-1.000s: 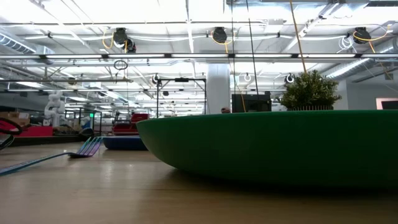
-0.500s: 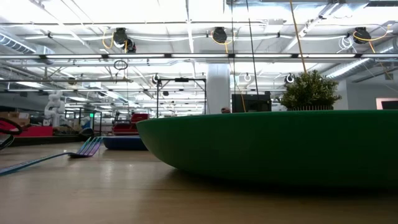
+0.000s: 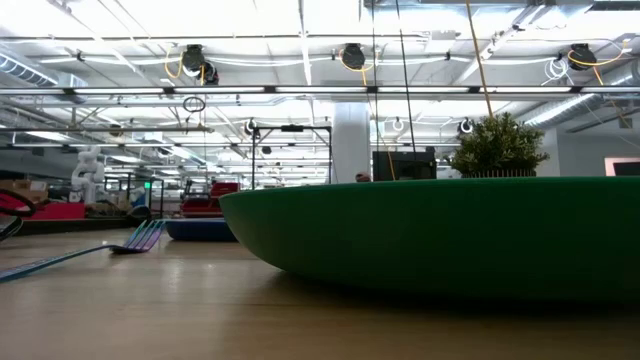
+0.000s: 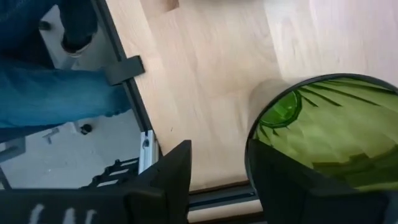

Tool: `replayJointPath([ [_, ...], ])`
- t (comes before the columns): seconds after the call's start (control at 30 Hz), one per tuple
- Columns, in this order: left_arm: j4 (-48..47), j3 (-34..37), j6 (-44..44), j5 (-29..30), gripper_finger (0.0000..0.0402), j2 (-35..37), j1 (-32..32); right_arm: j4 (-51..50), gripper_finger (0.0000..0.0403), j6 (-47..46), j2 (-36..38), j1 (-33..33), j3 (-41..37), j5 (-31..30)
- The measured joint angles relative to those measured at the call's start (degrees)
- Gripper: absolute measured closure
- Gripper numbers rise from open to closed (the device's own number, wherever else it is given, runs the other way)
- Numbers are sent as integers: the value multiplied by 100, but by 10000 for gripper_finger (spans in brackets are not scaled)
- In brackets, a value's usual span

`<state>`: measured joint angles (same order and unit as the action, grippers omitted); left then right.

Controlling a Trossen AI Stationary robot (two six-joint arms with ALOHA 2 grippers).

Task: Pick and place plate/cup/fork/spoon on tray
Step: Put the green glass on the top left of the blue tray

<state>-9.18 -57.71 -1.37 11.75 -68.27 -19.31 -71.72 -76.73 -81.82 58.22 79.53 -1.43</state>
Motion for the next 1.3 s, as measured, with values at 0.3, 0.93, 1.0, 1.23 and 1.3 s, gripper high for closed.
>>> replayJointPath([
  [0.3,1,0,53,0,378,0,0,-143,302,242,-211,0,-8,1],
  [0.93,64,0,168,0,378,0,0,-1,395,242,-203,-38,-417,269],
  [1.0,90,0,166,0,378,0,-1,-42,395,208,-192,-104,-417,303],
  [1.23,361,0,162,5,378,0,0,-284,401,192,-76,-532,-417,311],
  [1.3,346,0,160,65,378,0,-2,-419,401,343,-16,-701,-417,310],
])
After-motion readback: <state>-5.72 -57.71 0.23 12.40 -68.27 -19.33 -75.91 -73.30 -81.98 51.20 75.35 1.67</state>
